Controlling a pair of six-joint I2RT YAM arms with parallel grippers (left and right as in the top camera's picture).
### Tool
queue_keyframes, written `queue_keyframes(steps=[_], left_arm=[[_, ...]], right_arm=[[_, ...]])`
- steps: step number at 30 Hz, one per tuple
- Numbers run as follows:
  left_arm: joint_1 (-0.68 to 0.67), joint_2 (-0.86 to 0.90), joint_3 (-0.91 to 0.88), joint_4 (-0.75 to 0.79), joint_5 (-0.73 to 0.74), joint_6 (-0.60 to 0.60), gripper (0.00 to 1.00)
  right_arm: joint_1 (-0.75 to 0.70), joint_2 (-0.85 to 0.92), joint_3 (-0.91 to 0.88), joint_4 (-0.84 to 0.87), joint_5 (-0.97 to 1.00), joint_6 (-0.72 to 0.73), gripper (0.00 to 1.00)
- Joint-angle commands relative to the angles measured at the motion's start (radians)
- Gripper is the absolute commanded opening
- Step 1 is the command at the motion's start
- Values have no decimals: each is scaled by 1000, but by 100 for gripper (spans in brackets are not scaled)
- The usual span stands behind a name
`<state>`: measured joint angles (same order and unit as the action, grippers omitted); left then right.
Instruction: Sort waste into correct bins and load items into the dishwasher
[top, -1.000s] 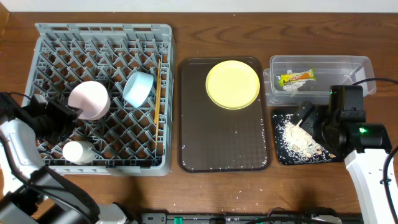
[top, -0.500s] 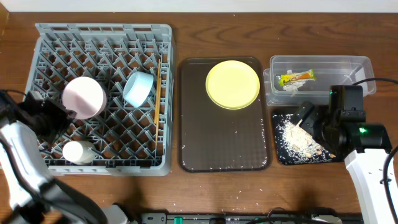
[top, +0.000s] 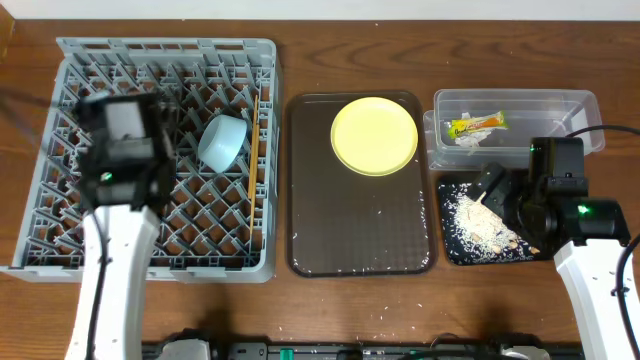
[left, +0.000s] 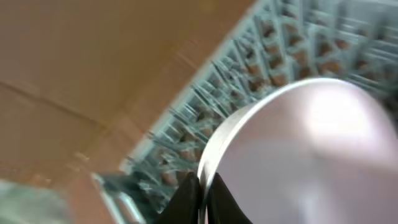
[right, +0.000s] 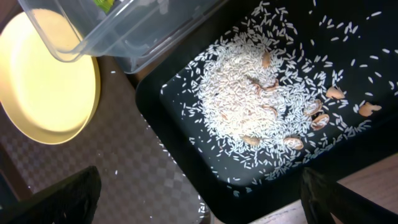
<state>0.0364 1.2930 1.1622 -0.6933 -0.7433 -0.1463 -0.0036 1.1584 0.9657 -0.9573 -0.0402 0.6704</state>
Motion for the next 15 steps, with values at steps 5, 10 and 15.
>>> queue_keyframes(steps=[5,10,15], left_arm=[[-106,183,9,70,-274,202,8],[-175,279,9,137,-377,282,7],[-197,356,9,154,-483,284,7]], right_arm=[[-5,0,2,-1,10,9,99],[-5,0,2,-1,10,9,99],[-5,0,2,-1,10,9,99]])
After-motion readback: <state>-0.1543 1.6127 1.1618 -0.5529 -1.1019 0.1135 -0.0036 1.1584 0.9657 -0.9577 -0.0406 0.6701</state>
